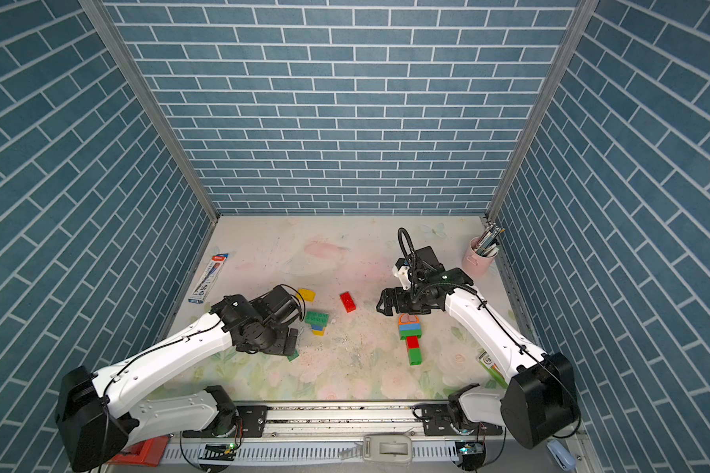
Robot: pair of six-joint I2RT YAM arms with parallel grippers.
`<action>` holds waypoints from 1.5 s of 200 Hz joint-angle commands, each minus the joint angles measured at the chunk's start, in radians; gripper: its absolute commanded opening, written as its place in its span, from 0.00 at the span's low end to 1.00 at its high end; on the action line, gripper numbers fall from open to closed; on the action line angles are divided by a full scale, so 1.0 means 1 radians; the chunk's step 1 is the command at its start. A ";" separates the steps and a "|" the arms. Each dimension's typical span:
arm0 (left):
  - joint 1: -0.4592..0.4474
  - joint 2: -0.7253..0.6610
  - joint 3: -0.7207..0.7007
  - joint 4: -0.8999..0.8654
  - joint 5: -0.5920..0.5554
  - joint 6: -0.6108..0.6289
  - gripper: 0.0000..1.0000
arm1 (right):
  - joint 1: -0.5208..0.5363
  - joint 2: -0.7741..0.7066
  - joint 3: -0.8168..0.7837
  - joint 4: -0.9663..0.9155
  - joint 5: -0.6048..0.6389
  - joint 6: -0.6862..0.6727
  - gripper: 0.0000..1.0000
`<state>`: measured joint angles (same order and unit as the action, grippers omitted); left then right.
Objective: Assemble an ice cream with lego
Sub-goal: Adjust the lego brick at the center of the board.
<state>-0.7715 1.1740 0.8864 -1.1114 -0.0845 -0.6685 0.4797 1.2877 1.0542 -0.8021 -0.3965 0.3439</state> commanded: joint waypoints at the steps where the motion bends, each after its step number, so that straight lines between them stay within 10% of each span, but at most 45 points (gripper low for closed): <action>1: -0.009 -0.008 -0.059 0.070 0.015 0.013 1.00 | 0.007 -0.043 0.020 -0.025 0.002 0.005 0.96; 168: -0.031 0.182 -0.185 0.331 -0.075 -0.049 1.00 | 0.007 -0.030 0.050 -0.043 0.022 -0.016 0.96; 300: 0.166 0.204 -0.167 0.430 -0.105 0.060 1.00 | 0.007 -0.028 0.041 -0.044 0.025 -0.015 0.96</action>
<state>-0.6163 1.3678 0.6800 -0.7105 -0.1806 -0.6521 0.4801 1.2587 1.0836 -0.8299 -0.3805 0.3397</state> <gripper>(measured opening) 0.995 0.957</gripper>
